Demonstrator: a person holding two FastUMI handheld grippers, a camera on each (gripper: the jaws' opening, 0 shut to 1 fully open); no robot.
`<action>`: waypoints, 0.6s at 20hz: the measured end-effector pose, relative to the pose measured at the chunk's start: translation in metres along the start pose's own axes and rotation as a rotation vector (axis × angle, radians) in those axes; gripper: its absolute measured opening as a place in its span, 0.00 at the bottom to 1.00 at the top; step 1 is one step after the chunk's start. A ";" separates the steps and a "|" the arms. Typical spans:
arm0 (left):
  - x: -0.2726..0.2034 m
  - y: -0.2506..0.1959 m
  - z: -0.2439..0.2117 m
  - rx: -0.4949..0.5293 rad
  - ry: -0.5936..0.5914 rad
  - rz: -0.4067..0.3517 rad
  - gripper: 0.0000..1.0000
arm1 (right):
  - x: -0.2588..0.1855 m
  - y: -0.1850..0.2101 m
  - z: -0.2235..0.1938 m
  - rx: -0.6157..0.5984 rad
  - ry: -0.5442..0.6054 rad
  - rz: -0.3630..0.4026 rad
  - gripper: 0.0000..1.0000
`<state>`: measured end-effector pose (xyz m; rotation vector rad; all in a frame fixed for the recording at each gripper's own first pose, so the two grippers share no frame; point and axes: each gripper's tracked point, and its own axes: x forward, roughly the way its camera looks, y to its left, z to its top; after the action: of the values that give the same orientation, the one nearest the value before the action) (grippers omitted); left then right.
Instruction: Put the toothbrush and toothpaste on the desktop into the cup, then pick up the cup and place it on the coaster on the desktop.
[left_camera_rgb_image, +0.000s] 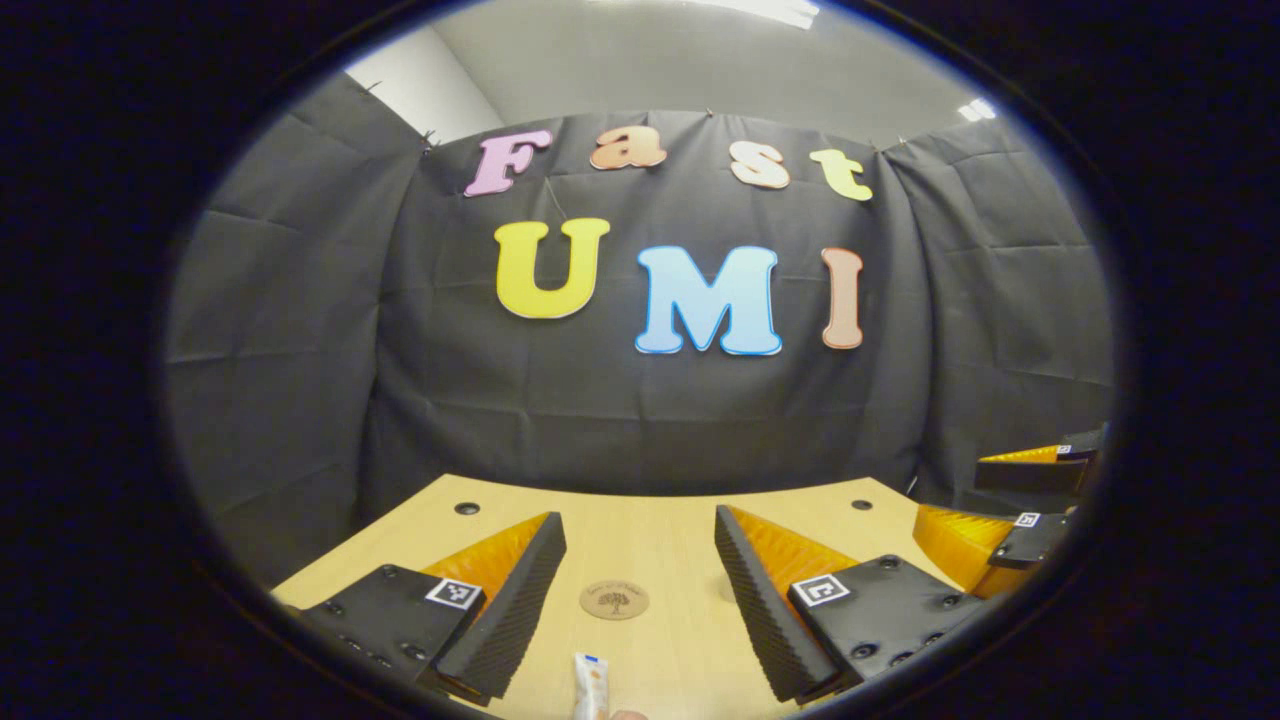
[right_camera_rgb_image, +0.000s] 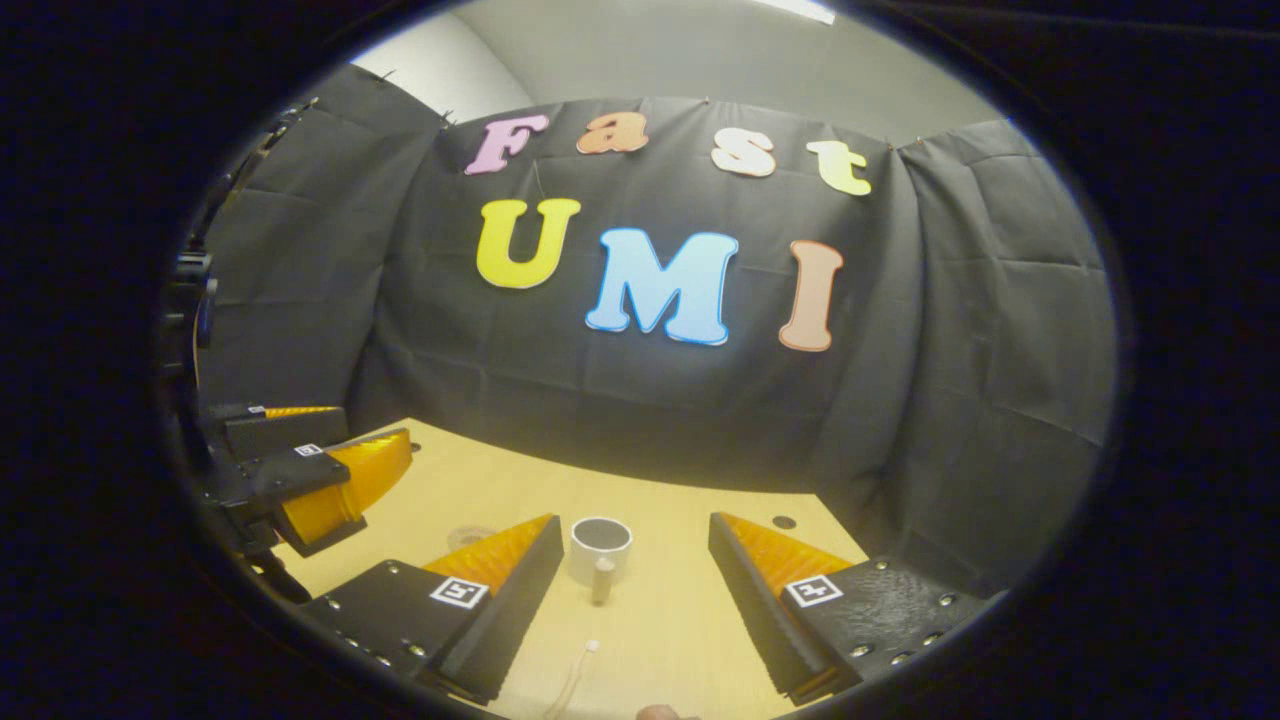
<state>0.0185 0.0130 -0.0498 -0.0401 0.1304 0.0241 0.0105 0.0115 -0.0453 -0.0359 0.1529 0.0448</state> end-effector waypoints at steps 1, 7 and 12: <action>0.003 0.002 -0.008 -0.003 0.031 0.003 0.96 | 0.002 0.004 -0.006 -0.001 0.025 0.009 0.92; 0.019 0.016 -0.064 -0.014 0.219 0.007 0.96 | 0.013 0.028 -0.057 0.057 0.215 0.089 0.92; 0.029 0.020 -0.110 -0.029 0.365 0.014 0.97 | 0.022 0.035 -0.103 0.103 0.386 0.097 0.92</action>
<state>0.0321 0.0295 -0.1636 -0.0728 0.4952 0.0327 0.0148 0.0429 -0.1517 0.0662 0.5430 0.1268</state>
